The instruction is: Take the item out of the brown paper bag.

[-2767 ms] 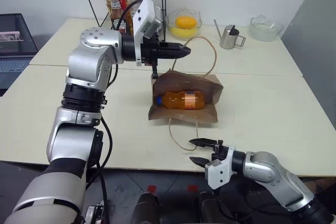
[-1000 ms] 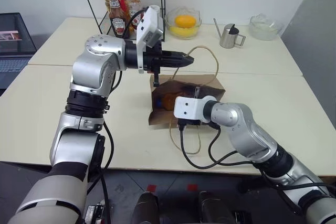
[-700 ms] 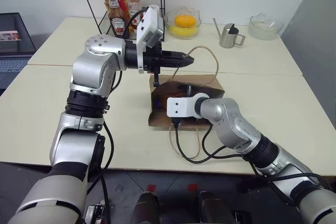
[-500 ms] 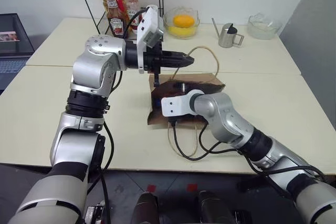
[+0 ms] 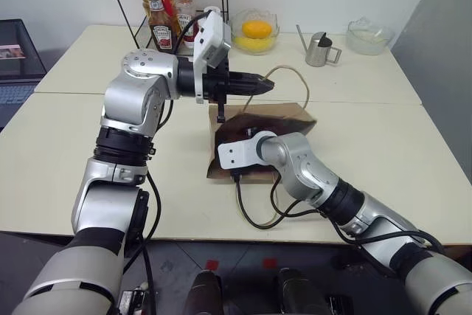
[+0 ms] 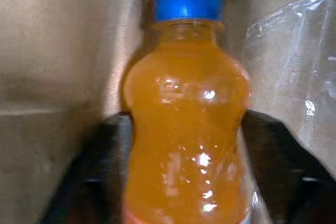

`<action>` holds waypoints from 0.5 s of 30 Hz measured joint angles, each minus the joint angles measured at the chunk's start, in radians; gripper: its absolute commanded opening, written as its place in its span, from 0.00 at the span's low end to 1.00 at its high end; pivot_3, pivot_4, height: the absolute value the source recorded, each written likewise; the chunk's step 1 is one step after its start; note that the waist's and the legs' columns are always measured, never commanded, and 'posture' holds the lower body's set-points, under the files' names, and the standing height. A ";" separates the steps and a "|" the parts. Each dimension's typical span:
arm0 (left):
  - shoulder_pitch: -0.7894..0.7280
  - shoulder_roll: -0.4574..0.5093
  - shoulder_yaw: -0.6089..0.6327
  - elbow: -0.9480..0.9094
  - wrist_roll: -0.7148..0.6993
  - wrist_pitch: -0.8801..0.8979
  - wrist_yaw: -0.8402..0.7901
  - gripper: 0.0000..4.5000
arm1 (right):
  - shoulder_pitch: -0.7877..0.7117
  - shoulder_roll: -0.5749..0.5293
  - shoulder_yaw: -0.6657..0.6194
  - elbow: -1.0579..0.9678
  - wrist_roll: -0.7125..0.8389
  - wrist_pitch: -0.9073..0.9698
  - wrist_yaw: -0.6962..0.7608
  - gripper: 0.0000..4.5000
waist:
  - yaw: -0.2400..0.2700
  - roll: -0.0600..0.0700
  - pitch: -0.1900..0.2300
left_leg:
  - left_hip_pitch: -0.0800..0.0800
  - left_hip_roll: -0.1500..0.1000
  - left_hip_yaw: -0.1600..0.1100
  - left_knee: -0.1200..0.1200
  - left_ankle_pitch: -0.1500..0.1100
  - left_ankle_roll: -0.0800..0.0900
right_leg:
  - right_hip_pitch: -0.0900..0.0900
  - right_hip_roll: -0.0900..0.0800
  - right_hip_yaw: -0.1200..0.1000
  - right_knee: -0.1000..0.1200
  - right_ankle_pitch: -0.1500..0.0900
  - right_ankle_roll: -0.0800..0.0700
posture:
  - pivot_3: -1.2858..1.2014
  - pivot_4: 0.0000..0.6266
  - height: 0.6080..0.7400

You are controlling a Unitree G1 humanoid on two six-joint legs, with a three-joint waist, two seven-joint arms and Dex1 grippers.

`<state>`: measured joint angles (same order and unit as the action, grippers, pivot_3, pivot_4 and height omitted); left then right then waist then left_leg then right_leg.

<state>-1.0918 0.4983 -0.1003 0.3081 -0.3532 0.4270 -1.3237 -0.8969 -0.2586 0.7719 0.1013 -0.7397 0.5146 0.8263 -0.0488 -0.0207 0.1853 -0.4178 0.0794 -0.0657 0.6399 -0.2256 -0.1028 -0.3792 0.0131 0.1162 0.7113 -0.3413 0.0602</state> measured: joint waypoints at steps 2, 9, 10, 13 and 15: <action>0.000 0.000 -0.001 0.000 0.000 -0.001 0.000 0.00 | 0.001 0.002 -0.002 0.000 -0.009 -0.002 0.000 0.54 | -0.002 0.000 0.000 | 0.000 0.000 0.000 0.000 0.000 0.000 | 0.000 0.000 0.000 0.000 0.000 0.000 | 0.52 0.24 1.00; 0.000 0.000 -0.001 0.001 0.001 -0.006 -0.002 0.00 | 0.023 0.005 -0.020 -0.016 -0.022 -0.013 -0.010 0.54 | -0.004 0.000 0.000 | 0.000 0.000 0.000 0.000 -0.001 0.001 | 0.000 0.000 0.000 0.000 0.000 0.000 | 0.52 0.24 1.00; 0.000 0.000 -0.001 0.002 0.002 -0.008 -0.002 0.00 | 0.029 0.003 -0.027 -0.025 -0.022 -0.014 -0.012 0.54 | -0.005 0.000 0.000 | 0.000 0.000 0.000 0.000 -0.001 0.001 | 0.000 0.000 0.000 0.000 0.000 0.000 | 0.52 0.24 1.00; 0.000 0.002 -0.002 0.005 0.004 -0.021 -0.003 0.00 | 0.060 -0.014 -0.056 -0.080 -0.019 -0.016 -0.010 0.54 | -0.005 0.000 0.000 | 0.000 0.000 0.000 0.000 -0.001 0.001 | 0.000 0.000 0.000 0.000 0.000 0.000 | 0.52 0.24 1.00; 0.000 0.005 -0.002 0.011 0.005 -0.026 -0.004 0.00 | 0.078 -0.029 -0.082 -0.125 -0.013 -0.016 0.003 0.54 | -0.005 0.000 0.000 | -0.001 0.000 0.000 0.000 -0.001 0.001 | 0.000 0.000 0.000 0.000 0.000 0.000 | 0.52 0.24 1.00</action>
<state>-1.0918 0.5033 -0.1023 0.3192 -0.3480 0.4012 -1.3273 -0.8188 -0.2878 0.6895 -0.0238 -0.7531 0.4989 0.8290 -0.0539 -0.0205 0.1855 -0.4184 0.0794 -0.0659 0.6395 -0.2262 -0.1019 -0.3795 0.0132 0.1161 0.7113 -0.3413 0.0602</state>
